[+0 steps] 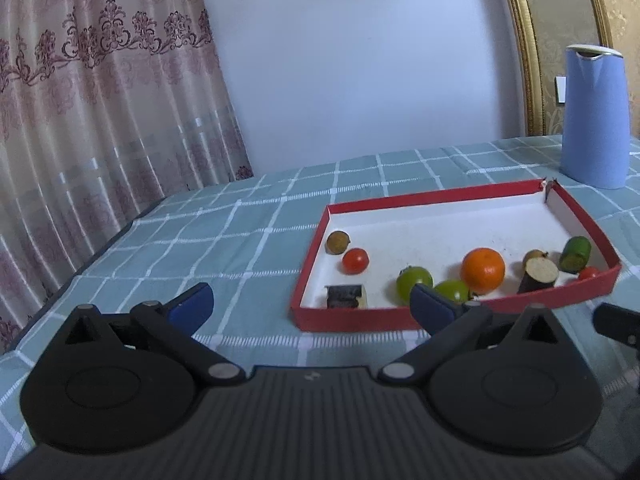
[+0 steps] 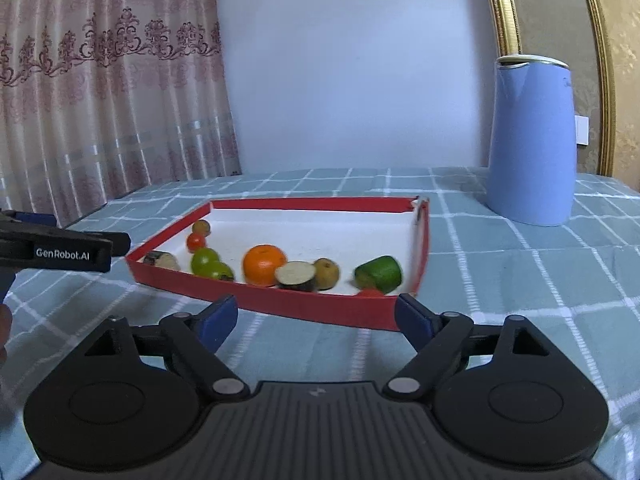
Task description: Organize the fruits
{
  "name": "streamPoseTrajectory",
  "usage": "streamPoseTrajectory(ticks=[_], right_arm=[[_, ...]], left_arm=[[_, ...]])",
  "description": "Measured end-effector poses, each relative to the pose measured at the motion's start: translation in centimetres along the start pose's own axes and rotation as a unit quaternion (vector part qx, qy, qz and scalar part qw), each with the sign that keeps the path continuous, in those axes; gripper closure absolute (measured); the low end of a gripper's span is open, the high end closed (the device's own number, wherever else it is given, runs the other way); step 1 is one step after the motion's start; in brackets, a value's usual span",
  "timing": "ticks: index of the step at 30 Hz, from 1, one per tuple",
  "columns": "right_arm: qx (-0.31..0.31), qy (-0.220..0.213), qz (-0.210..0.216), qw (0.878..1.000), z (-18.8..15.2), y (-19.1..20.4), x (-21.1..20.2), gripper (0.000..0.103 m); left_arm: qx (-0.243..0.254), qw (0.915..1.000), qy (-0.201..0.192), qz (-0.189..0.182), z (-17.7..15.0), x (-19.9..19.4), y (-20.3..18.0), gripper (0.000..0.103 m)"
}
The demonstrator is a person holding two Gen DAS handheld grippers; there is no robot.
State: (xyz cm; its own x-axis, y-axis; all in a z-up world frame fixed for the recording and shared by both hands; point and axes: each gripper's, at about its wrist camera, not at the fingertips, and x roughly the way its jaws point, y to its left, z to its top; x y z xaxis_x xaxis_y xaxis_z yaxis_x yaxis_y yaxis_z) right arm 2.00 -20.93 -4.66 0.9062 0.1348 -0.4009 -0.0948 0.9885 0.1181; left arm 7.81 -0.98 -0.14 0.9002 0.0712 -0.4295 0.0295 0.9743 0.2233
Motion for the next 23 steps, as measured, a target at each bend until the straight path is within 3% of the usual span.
streamPoseTrajectory(ticks=[12, 16, 23], right_arm=[[-0.031, 0.005, 0.019, 0.999, 0.0, 4.6, -0.8, 0.017], [-0.041, 0.005, 0.024, 0.999, -0.3, 5.9, -1.1, 0.017], [-0.049, 0.009, 0.035, 0.998, -0.5, 7.1, -1.1, 0.017]], left_arm=[[-0.034, 0.9992, 0.013, -0.018, -1.8, -2.0, 2.8, 0.0], [-0.032, 0.9994, 0.011, 0.0, -2.1, -2.6, 3.2, 0.0], [-0.048, 0.9987, 0.017, -0.006, -2.5, -2.7, 3.8, 0.0]])
